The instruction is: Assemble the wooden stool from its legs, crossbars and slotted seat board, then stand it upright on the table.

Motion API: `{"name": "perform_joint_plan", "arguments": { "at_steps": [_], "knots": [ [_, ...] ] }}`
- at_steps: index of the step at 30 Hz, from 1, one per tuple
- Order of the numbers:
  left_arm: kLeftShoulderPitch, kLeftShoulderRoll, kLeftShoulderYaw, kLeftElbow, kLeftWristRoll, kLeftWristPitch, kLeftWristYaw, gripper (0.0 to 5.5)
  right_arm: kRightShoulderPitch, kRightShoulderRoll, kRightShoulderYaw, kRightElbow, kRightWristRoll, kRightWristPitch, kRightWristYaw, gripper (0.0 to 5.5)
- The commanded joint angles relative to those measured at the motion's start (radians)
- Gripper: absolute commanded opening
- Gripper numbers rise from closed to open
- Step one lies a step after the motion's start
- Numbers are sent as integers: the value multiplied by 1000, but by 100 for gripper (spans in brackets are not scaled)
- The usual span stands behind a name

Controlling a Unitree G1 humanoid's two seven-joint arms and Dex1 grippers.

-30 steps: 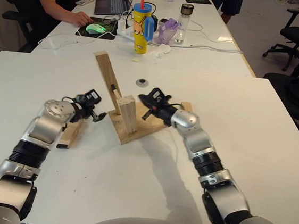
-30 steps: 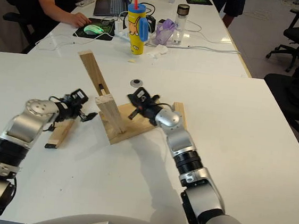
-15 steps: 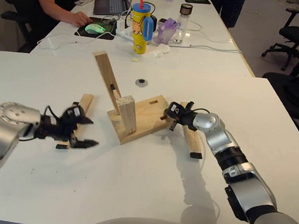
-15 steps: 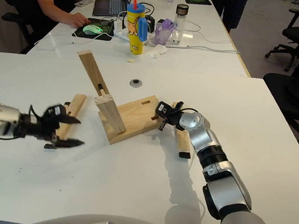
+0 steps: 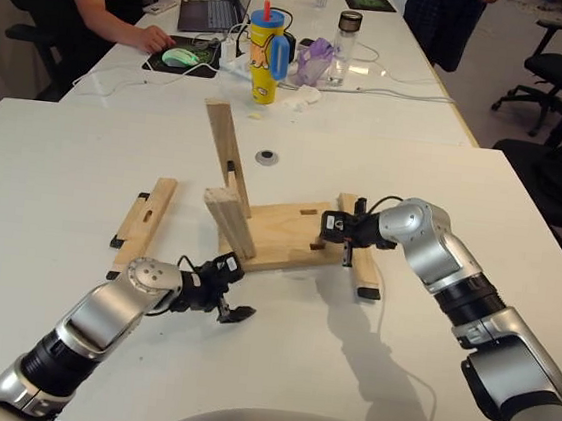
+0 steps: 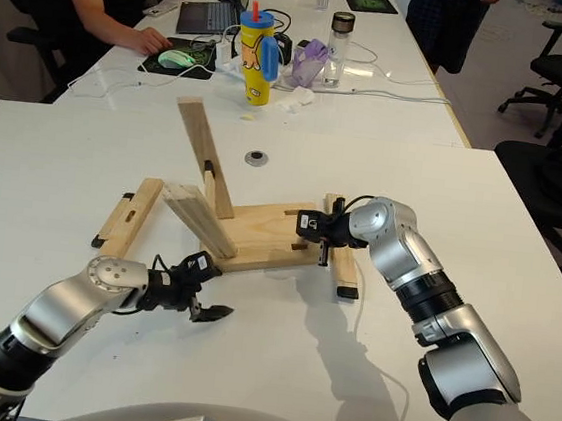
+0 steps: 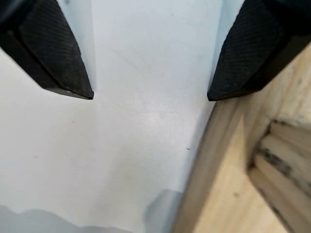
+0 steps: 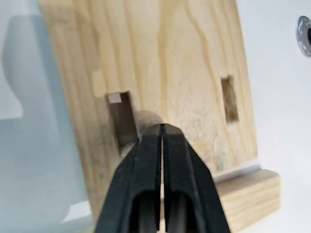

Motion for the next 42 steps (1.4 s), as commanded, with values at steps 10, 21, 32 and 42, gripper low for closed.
{"name": "perform_joint_plan", "arguments": {
  "at_steps": [10, 21, 32, 42],
  "knots": [
    [-292, -78, 1, 518, 169, -198, 82, 436, 175, 109, 78, -186, 42, 170, -34, 0],
    [-411, -156, 37, 820, 227, -395, 54, 436, 169, 209, 39, -232, 50, 204, -169, 0],
    [-52, -14, 601, 174, -55, -134, 108, 496, 320, 512, -392, -540, 451, 473, -506, 0],
    [1, 53, 677, 399, -5, -220, 146, 538, 341, 539, -507, -502, 508, 475, -686, 0]
  ]
}}
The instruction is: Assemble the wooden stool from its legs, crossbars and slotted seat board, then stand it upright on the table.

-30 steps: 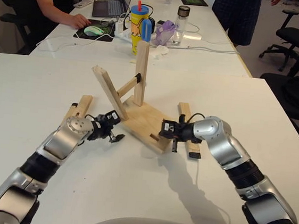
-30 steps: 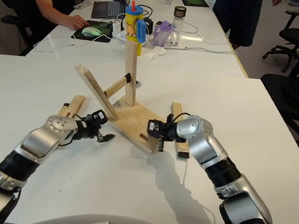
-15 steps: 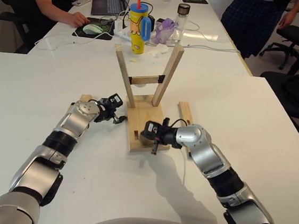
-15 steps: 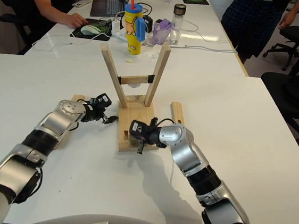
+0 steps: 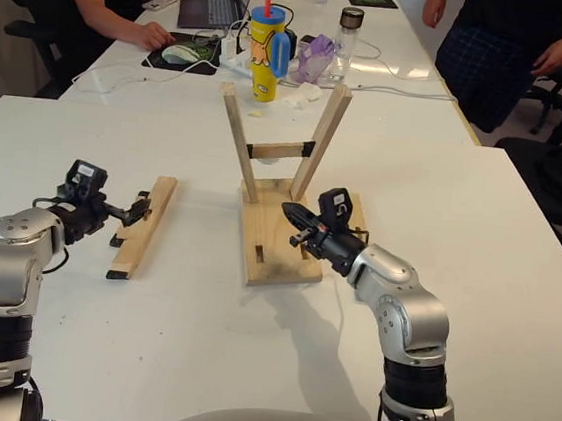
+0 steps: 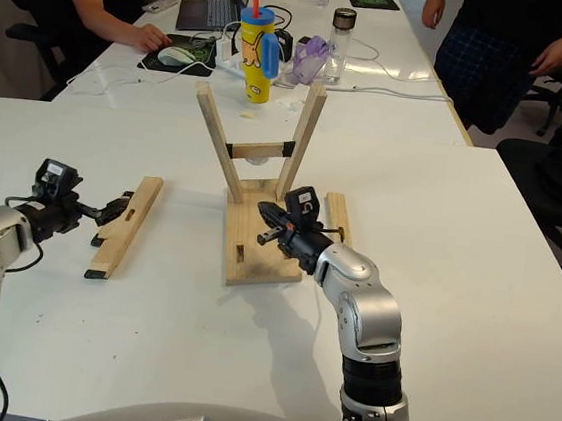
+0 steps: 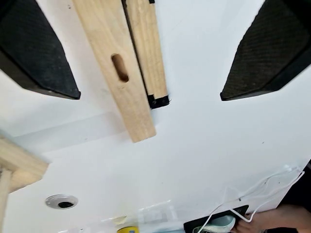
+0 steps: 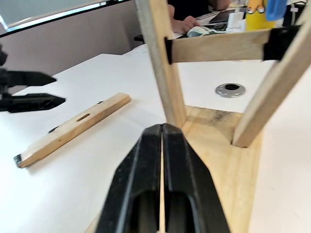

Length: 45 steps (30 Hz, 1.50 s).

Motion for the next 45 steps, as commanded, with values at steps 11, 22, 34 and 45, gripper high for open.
{"name": "perform_joint_plan", "arguments": {
  "at_steps": [11, 22, 34, 45],
  "knots": [
    [-67, 83, -38, 374, 64, -200, -43, 424, -43, -63, -14, 75, 62, -27, -24, 0],
    [-64, 90, -100, 344, 24, -152, -160, 377, -57, -94, 8, 67, 112, 0, -22, 0],
    [-31, 37, -123, 357, 13, -49, -133, 377, -79, -113, 44, 76, 120, 5, -33, 0],
    [-16, -20, -157, 429, -9, 33, -107, 238, -106, -117, 24, 95, 104, -52, -82, 0]
  ]
}}
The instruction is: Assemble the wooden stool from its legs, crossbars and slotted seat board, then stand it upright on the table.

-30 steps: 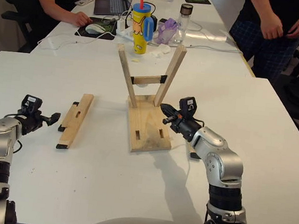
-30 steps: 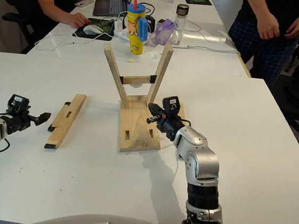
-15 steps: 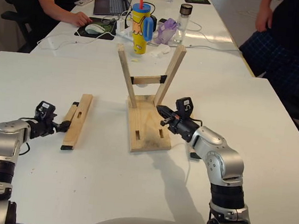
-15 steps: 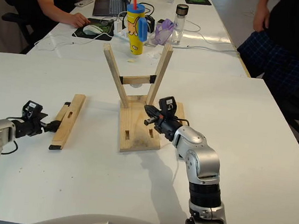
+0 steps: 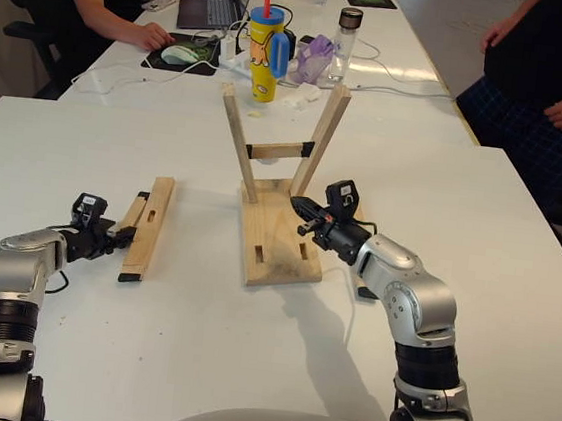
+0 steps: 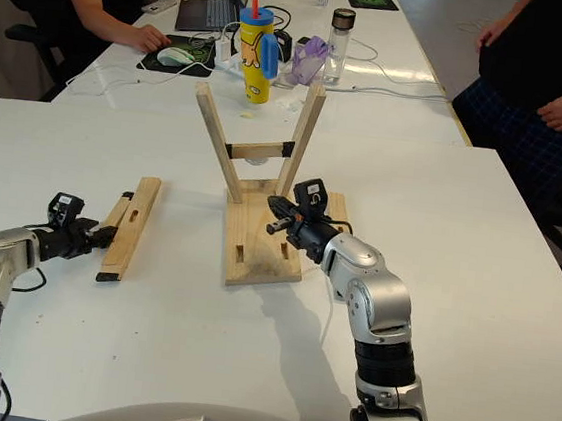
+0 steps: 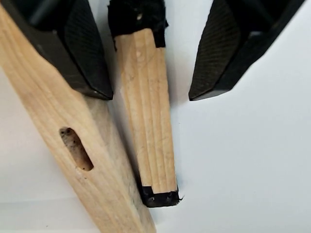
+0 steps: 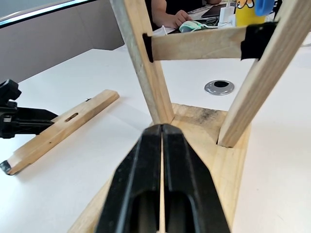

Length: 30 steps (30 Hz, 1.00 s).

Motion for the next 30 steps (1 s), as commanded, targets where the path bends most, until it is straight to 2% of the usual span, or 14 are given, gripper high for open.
{"name": "perform_joint_plan", "arguments": {
  "at_steps": [1, 8, 12, 13, 20, 25, 30],
  "knots": [
    [58, -26, -60, 104, 26, 25, -14, 229, -37, -5, -12, 5, -11, -40, -19, 0],
    [24, -31, -74, 216, 54, -93, 8, 140, -42, -9, 12, 12, -16, -74, -24, 0],
    [-32, -61, -34, 234, 49, -237, 78, 131, -35, -11, 11, 9, -8, -96, -18, 0],
    [-54, -73, -5, 216, 38, -278, 119, 131, -32, -9, -1, 4, 14, -91, -8, 0],
    [-145, -147, 145, -131, -42, -570, 265, 131, -42, 39, -156, -38, 302, 4, 57, 95],
    [-130, -178, 18, -453, -4, -648, 234, 131, -107, 78, -257, -47, 497, 75, 0, 182],
    [-160, -260, -147, -542, 17, -620, 218, 131, -199, 109, -330, -66, 689, 118, -103, 257]
  ]
}}
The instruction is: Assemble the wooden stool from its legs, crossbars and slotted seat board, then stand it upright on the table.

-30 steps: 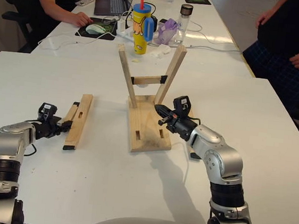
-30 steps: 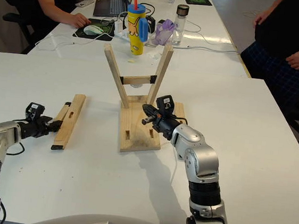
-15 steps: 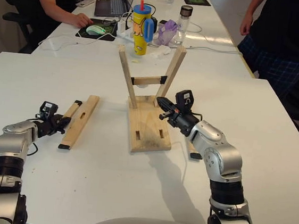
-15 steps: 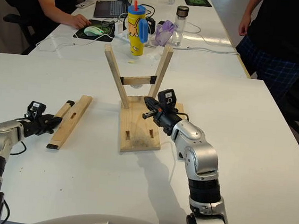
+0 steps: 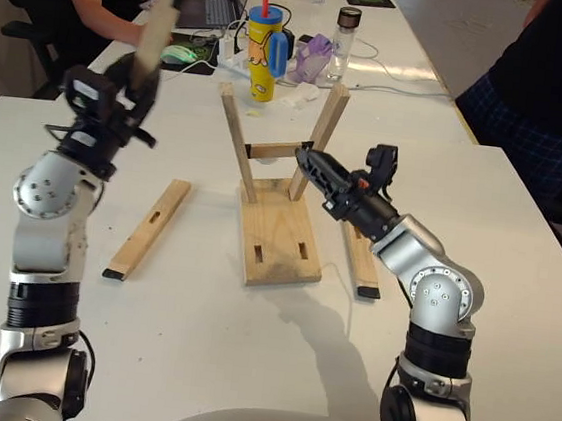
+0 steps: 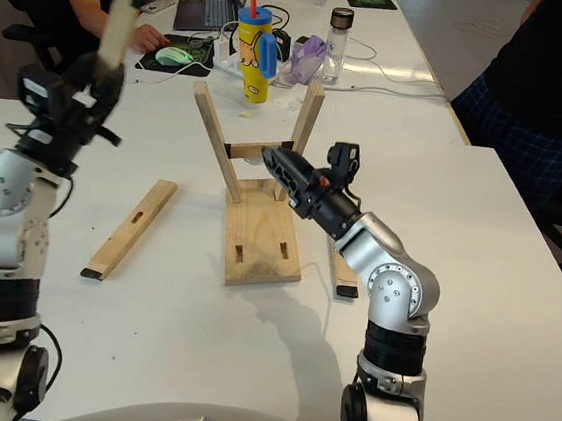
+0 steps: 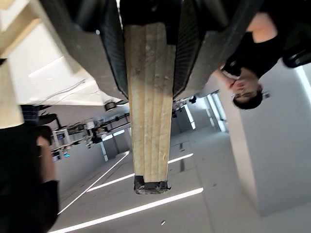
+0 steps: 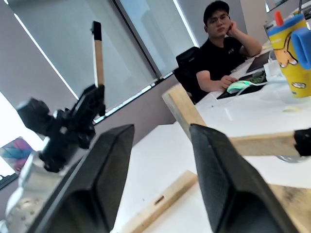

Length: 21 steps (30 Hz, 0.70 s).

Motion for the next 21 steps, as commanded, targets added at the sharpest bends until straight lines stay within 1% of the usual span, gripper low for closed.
{"name": "perform_joint_plan", "arguments": {
  "at_steps": [1, 3, 8, 15, 21],
  "knots": [
    [-24, -77, -119, -39, 12, 25, -15, 131, -89, 21, -52, -23, 138, 27, -85, 274],
    [-29, -103, -158, -34, 22, 18, -20, 131, -112, 16, -59, -14, 171, 28, -112, 289],
    [-19, -124, -213, -25, 60, -1, -38, 131, -154, 14, -82, 16, 255, 14, -182, 289],
    [4, -136, -236, -28, 66, -11, -62, 131, -172, 10, -66, 60, 264, -18, -230, 289],
    [18, -140, -252, -13, 67, -22, -87, 131, -169, 43, -56, 88, 281, -50, -249, 289]
  ]
}}
